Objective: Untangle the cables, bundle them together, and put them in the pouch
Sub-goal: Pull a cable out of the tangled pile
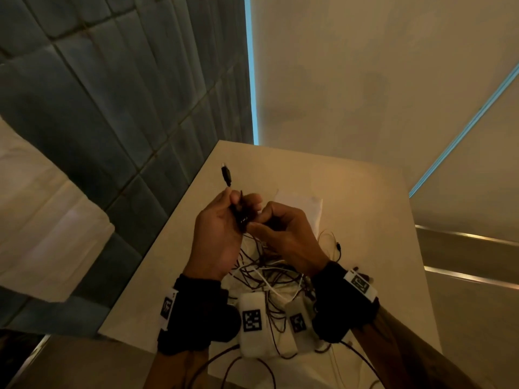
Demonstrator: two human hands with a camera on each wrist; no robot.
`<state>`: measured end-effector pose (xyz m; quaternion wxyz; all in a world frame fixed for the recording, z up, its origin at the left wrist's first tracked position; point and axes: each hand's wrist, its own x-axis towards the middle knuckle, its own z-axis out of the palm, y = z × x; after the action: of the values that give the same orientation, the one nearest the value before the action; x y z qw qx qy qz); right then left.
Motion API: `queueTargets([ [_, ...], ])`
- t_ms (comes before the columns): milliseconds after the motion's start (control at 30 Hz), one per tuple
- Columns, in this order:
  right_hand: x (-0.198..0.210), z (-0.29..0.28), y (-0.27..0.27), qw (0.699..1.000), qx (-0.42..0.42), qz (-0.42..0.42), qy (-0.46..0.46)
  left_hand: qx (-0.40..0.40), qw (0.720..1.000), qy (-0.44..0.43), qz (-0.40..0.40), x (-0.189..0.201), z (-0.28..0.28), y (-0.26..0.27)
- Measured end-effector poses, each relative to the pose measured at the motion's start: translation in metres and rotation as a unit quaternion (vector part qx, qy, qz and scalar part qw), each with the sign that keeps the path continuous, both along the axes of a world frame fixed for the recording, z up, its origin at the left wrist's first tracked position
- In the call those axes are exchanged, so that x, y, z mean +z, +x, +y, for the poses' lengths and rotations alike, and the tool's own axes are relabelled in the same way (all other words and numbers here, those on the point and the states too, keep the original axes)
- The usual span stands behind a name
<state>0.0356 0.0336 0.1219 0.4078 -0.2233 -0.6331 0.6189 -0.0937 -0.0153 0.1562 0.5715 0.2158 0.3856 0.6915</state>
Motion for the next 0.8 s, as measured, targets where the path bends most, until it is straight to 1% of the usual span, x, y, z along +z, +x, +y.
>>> queueTargets([
  [100, -0.013, 0.001, 0.004, 0.999, -0.001, -0.004, -0.048, -0.028, 0.997, 0.058, -0.046, 0.008, 0.000, 0.001],
  [200, -0.030, -0.003, 0.009, 0.998, 0.004, -0.009, -0.065, -0.049, 0.995, 0.084, -0.036, 0.011, 0.001, 0.004],
  [300, -0.055, -0.007, 0.013, 0.997, 0.012, -0.047, -0.052, -0.027, 0.996, 0.085, -0.014, 0.007, 0.003, 0.005],
  [367, -0.081, -0.008, 0.016, 0.995, 0.000, -0.089, -0.053, -0.006, 0.997, 0.081, -0.014, 0.004, 0.003, 0.004],
  [467, -0.111, -0.009, 0.017, 0.990, -0.017, -0.129, -0.060, 0.018, 0.997, 0.074, -0.011, 0.003, 0.001, 0.001],
  [533, -0.119, -0.010, 0.016, 0.987, -0.028, -0.142, -0.076, 0.030, 0.997, 0.073, -0.003, 0.003, 0.000, -0.001],
  [633, -0.133, -0.010, 0.011, 0.987, -0.028, -0.141, -0.078, 0.039, 0.996, 0.080, 0.004, 0.008, -0.003, -0.005],
  [700, -0.140, -0.010, 0.007, 0.984, -0.024, -0.135, -0.116, 0.045, 0.995, 0.087, 0.007, 0.011, -0.005, -0.008],
  [800, -0.136, -0.011, 0.002, 0.982, -0.023, -0.144, -0.123, 0.060, 0.994, 0.092, 0.016, 0.013, -0.007, -0.012],
])
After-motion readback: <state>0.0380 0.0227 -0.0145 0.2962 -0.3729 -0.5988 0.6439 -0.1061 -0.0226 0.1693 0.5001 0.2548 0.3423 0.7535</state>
